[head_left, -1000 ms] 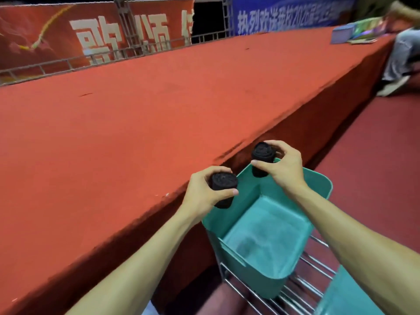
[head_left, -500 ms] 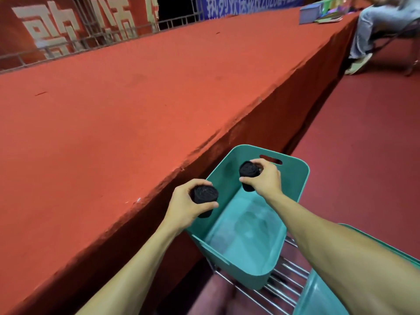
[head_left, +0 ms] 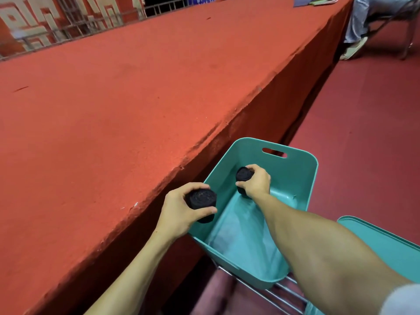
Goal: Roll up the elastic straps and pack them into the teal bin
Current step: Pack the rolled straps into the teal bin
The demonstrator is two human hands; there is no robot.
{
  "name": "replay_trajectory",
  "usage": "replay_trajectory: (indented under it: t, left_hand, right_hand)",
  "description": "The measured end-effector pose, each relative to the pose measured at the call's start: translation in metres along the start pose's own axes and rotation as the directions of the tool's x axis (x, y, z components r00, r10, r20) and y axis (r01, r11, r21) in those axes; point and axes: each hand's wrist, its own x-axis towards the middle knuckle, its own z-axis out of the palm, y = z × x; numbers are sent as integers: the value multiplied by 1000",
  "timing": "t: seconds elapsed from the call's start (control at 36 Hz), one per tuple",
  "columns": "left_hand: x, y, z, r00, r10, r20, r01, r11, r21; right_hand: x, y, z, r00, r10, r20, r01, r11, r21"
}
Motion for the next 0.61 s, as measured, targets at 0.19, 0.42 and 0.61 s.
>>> replay_trajectory:
  t: [0.19,0.42,0.61]
  left_hand:
    - [-10,-7,5,999,-22,-26,21,999,-39]
    - [-10,-6,8,999,-32,-43,28,996,-84]
    - [-9,-6,9,999,-34,-39,30,994,-103]
  right_hand:
    - [2,14,17,998,31,-54,-32,999,-12]
    - [12,27,27,997,29,-74,-30,999,-16]
    - [27,26,34,996,8,-87,-8,1000,0]
